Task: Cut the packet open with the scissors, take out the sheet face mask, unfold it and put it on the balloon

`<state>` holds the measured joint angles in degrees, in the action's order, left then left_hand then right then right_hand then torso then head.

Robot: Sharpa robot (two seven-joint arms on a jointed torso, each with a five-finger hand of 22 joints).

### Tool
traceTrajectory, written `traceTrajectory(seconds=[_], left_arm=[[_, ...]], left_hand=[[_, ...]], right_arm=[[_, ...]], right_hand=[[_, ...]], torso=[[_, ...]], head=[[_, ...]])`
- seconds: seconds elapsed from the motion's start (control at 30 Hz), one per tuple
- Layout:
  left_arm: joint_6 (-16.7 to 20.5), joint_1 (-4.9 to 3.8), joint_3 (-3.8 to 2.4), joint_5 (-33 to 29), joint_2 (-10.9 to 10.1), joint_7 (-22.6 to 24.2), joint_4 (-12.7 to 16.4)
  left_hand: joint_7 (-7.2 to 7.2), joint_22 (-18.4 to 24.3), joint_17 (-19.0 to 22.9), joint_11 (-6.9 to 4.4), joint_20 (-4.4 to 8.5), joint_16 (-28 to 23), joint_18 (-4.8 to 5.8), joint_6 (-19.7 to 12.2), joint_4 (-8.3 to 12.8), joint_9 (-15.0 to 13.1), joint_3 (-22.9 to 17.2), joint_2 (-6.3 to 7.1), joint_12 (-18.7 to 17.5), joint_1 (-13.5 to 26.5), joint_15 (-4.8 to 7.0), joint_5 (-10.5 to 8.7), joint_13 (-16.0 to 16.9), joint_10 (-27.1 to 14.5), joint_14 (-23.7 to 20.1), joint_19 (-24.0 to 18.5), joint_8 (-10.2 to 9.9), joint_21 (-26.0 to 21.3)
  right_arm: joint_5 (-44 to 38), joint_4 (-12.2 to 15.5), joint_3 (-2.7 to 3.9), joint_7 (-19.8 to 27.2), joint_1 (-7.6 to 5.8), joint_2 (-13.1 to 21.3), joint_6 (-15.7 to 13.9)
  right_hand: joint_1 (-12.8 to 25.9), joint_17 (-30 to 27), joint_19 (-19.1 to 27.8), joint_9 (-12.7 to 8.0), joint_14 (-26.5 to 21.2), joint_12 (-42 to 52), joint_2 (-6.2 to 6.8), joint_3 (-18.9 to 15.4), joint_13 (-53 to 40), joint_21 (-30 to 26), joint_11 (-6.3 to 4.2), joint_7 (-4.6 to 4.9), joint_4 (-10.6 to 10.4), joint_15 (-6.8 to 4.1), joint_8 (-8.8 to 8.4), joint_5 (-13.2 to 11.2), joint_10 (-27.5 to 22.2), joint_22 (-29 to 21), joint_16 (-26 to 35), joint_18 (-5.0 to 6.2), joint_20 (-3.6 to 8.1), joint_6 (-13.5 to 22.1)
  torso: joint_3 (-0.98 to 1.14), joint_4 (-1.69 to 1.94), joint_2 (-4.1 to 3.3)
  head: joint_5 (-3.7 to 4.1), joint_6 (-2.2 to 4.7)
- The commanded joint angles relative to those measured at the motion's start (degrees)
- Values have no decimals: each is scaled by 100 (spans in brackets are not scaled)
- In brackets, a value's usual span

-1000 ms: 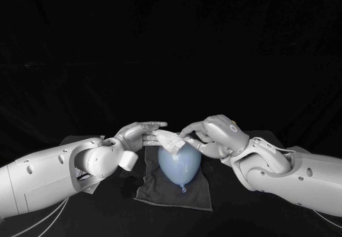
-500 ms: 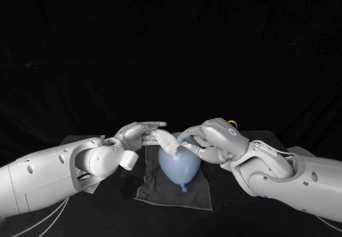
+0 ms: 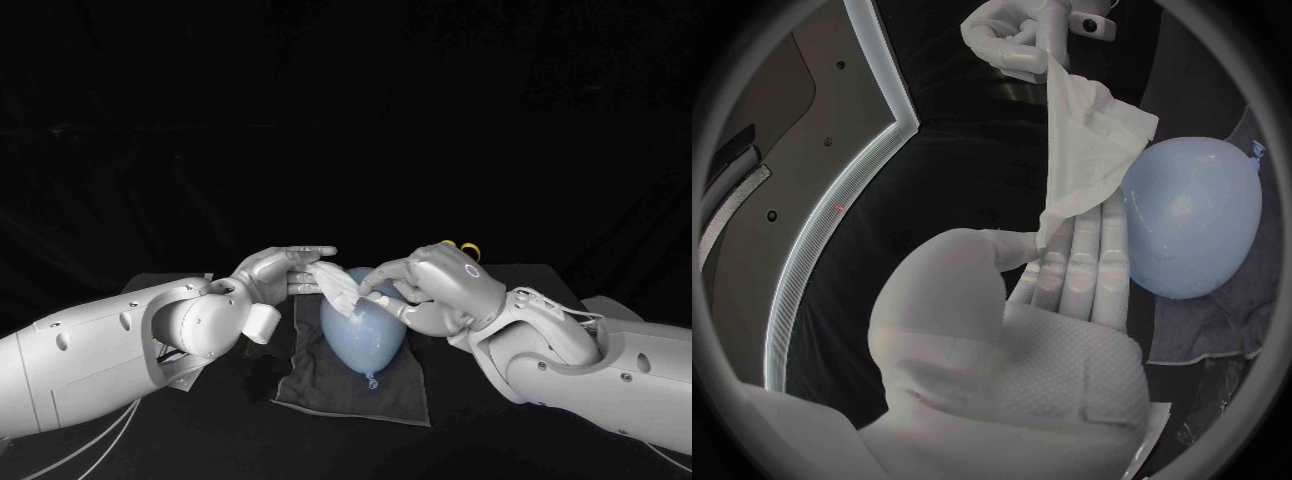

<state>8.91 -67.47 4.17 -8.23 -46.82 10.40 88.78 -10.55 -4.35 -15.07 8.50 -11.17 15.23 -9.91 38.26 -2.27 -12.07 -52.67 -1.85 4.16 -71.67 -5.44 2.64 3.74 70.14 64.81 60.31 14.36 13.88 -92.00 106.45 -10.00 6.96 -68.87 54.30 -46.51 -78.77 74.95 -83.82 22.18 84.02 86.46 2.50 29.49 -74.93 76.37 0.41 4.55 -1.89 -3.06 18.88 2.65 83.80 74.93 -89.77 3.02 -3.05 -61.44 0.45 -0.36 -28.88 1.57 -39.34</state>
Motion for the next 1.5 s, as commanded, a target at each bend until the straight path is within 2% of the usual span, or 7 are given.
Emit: traceTrajectory(seconds=[0.03,0.23,0.4,0.8,1.27,1.4,1.5], left_arm=[[29,-7,-6,-38,0,28,2],[-106,-6,-6,-34,-3,-23,7],[-298,-6,-6,-3,-11,-129,21],[-506,-6,-5,42,-26,-268,26],[-547,-6,-3,44,-41,-270,17],[-679,-6,-3,29,-46,-231,7],[-910,-6,-2,-4,-49,-174,-5]], left_hand=[[-234,8,-12,-6,-20,-44,-65,-22,83,-10,-17,16,-24,10,10,13,1,27,24,13,32,-22],[-313,3,-47,59,-24,-57,-54,-197,125,5,337,293,-66,161,-23,10,-16,-131,62,56,9,-4],[-337,56,-115,105,-115,-110,-66,-425,-323,-13,1251,636,-40,566,-69,14,-4,-378,54,29,57,-139],[-365,59,-198,141,-147,-176,-70,-505,-747,-54,1926,724,-33,588,-98,14,1,-511,51,79,184,-301],[-386,52,-260,146,-139,-252,-70,-483,-681,-102,1759,285,-14,-4,-98,18,-2,-551,24,111,326,-410],[-448,66,-244,213,-186,-368,-58,-574,-774,-72,1471,44,-59,-36,-164,19,-15,-727,-128,0,308,-507],[-537,74,-180,331,-300,-591,-46,-805,-756,9,1008,0,-44,11,-289,13,-21,-1132,-452,-262,223,-691]], right_arm=[[-69,43,-1,-22,8,17,78],[-70,21,-2,-87,12,19,0],[-72,-11,-2,-133,13,3,-77],[-76,-41,-2,-189,13,15,-160],[-75,-7,-1,-209,13,93,-184],[-72,-3,-1,-217,13,119,-172],[-67,-11,0,-233,13,132,-165]], right_hand=[[66,1505,-119,165,598,17,10,36,-1273,35,-28,-7,11,-28,20,13,453,1161,-23,-40,11,-40],[77,1505,-121,182,598,18,13,46,-1274,42,-29,-8,14,-29,38,13,454,1163,-23,-42,13,-31],[77,1505,-121,182,598,18,13,46,-1274,42,-29,-8,14,-29,38,13,454,1163,-23,-42,13,-31],[79,1505,-122,187,598,17,14,50,-1274,44,-30,-9,16,-30,44,13,454,1163,-23,-42,14,-28],[79,1505,-122,187,598,17,14,50,-1274,44,-30,-9,16,-30,44,13,454,1163,-23,-42,14,-28],[87,1505,-123,203,598,22,17,61,-1278,44,-32,-11,21,-32,61,13,457,1163,-23,-42,16,-20],[87,1505,-123,203,598,22,17,61,-1278,44,-32,-11,21,-32,61,13,457,1163,-23,-42,16,-20]], torso=[[1,2,1],[-1,2,-3],[1,8,-6],[1,0,2],[1,-3,0],[1,3,2],[1,3,0]], head=[[-2,-3],[-1,5],[3,-2],[-1,-6],[-10,-11],[-10,-11],[-5,0]])
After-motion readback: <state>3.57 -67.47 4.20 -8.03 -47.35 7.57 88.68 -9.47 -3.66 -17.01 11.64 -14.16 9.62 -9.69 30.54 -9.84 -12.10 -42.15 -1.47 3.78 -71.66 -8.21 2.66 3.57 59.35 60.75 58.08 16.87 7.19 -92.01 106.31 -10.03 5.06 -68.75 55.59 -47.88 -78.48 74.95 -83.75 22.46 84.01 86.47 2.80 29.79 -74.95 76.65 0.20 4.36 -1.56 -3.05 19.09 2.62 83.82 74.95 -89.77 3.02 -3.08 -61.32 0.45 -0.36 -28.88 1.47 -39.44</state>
